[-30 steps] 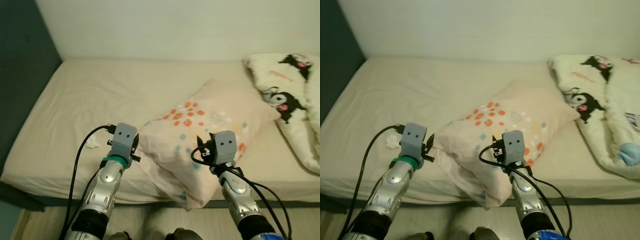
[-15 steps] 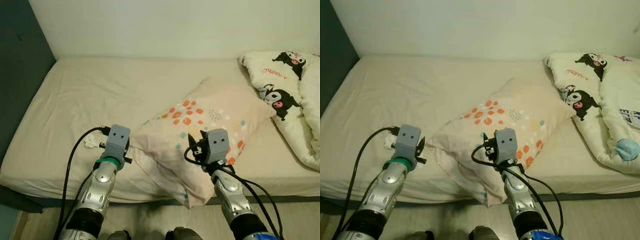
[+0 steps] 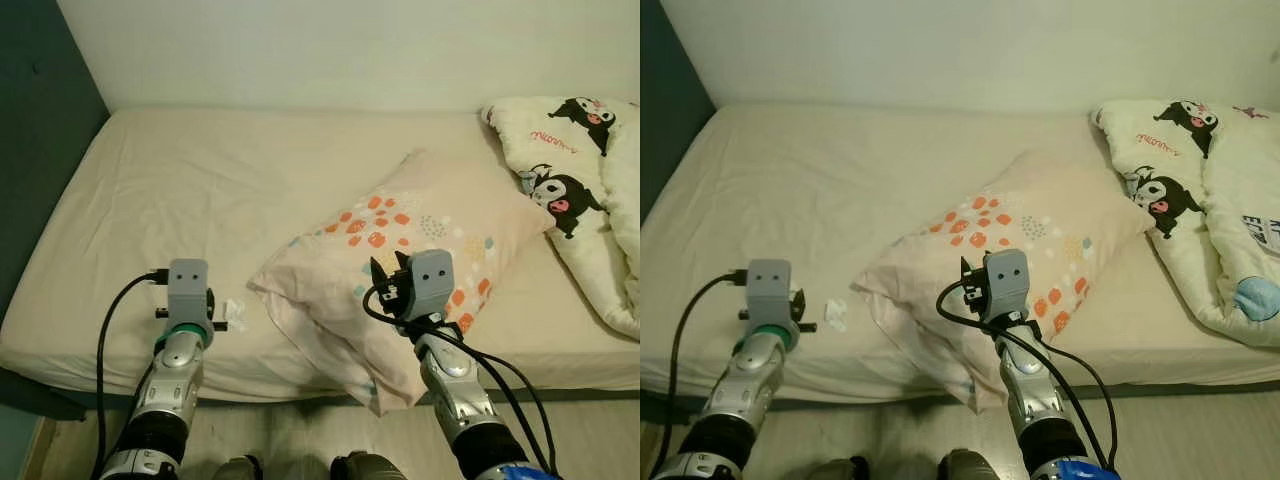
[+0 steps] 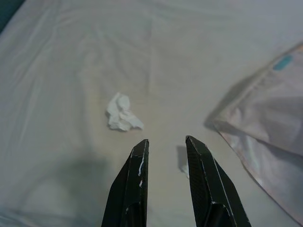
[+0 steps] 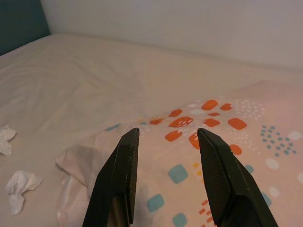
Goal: Clean up the room
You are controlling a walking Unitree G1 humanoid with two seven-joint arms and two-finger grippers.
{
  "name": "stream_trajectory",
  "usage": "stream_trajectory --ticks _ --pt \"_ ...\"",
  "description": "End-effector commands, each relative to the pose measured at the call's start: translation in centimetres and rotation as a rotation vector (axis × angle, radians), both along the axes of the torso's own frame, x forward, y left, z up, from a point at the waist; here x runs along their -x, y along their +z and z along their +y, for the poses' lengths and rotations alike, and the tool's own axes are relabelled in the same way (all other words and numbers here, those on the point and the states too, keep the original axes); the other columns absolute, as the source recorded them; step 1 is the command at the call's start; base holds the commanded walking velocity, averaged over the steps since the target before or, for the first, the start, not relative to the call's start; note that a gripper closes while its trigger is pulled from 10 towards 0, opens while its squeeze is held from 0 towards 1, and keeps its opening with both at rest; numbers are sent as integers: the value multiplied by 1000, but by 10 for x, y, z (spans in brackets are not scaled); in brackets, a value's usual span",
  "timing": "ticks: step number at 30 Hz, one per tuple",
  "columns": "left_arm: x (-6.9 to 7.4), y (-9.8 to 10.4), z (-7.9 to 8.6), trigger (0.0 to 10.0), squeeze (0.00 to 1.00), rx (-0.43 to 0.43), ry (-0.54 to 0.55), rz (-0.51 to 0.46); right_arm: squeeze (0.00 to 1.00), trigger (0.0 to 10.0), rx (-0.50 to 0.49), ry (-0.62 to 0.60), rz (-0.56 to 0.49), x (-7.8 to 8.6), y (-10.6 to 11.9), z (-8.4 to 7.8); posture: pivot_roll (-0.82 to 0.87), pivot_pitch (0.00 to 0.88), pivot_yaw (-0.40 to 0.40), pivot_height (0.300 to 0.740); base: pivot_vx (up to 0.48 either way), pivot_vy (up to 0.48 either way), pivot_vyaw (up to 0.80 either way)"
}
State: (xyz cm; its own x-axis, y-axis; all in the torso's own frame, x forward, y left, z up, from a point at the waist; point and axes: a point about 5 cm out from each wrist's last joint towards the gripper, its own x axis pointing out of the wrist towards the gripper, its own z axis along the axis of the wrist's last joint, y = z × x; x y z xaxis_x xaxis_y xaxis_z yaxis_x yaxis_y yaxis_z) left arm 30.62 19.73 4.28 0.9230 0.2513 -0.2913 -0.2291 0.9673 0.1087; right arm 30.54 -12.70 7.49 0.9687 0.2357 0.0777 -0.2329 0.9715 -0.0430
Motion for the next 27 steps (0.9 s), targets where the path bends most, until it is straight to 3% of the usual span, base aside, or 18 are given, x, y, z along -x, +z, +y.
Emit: stream_trajectory --ticks 1,11,27 --pt "-1 2 2 10000 0 3 14 -14 0 10000 0 -1 9 0 -1 -1 -21 77 -9 730 0 0 0" --pt "4 2 7 10000 0 -33 28 -26 0 10000 4 -10 -1 -1 3 -6 -32 74 -17 710 0 0 0" --pt "5 2 -15 10000 0 -35 -45 -59 0 10000 22 -6 2 0 4 -9 -43 71 -26 650 0 0 0"
